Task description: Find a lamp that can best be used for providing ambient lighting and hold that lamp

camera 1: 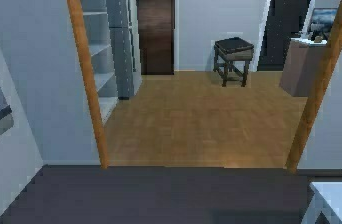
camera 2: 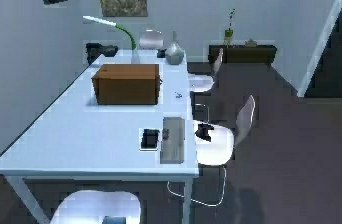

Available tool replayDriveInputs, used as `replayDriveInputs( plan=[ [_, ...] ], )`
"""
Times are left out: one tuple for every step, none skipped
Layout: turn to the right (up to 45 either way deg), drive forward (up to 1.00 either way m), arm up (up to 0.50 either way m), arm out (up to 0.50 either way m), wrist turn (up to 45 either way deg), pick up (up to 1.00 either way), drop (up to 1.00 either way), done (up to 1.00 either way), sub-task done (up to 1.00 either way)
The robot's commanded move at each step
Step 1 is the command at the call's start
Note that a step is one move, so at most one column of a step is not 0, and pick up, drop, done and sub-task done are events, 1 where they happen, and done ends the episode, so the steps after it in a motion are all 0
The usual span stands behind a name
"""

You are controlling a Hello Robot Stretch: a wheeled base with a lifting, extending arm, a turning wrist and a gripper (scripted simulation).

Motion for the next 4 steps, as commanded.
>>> replayDriveInputs(
  plan=[
    [0.0, 0.50, 0.00, 0.00, 0.0, 0.00, 0.00, 0.00, 0.00],
    [39.0, 0.00, 0.00, 0.00, 0.0, 0.00, 0.00, 0.00, 0.00],
    [0.0, 0.30, 0.00, 0.00, 0.0, 0.00, 0.00, 0.00, 0.00],
    [12.0, 0.00, 0.00, 0.00, 0.0, 0.00, 0.00, 0.00, 0.00]
  ],
)
